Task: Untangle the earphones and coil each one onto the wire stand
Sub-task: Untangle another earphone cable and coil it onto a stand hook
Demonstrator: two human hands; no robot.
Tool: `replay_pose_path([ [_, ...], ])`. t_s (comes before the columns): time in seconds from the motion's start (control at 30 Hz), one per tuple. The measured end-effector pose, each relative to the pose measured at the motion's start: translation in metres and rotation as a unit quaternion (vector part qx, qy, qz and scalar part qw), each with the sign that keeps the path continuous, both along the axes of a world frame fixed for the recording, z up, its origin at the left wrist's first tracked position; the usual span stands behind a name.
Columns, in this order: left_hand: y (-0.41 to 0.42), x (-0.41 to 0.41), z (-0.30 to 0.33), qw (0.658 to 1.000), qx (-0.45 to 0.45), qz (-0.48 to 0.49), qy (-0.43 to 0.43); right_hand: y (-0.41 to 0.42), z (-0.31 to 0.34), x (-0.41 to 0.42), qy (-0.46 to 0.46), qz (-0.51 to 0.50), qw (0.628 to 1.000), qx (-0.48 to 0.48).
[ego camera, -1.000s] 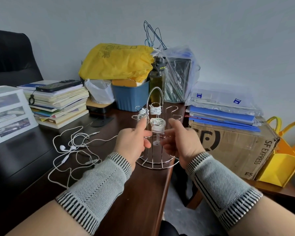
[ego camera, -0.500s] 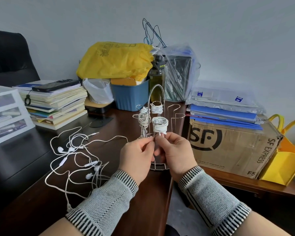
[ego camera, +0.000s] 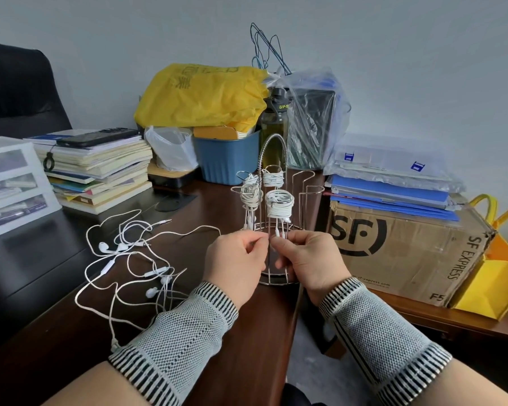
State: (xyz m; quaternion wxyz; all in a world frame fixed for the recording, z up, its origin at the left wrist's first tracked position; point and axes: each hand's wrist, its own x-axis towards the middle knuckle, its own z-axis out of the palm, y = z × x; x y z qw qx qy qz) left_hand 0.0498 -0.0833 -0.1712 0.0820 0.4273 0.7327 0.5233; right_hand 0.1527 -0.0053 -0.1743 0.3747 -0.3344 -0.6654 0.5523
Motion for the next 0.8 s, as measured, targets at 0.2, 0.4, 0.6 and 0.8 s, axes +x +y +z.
replay_pose_path([
  [0.2,0.000,0.001,0.000,1.000,-0.010,0.002,-0.003,0.002,0.004,-0.001,-0.046,0.001,0.999,0.007],
  [0.4,0.000,0.000,0.001,1.000,-0.018,0.009,0.004,-0.004,0.007,0.005,0.001,-0.015,0.999,-0.039],
  [0.6,0.001,-0.001,-0.001,1.000,-0.005,0.023,0.000,-0.004,0.011,0.025,0.019,-0.105,0.994,0.016],
  [0.8,0.003,-0.003,0.001,0.999,-0.009,0.041,0.001,0.006,0.013,0.038,-0.215,-0.080,0.947,0.224],
])
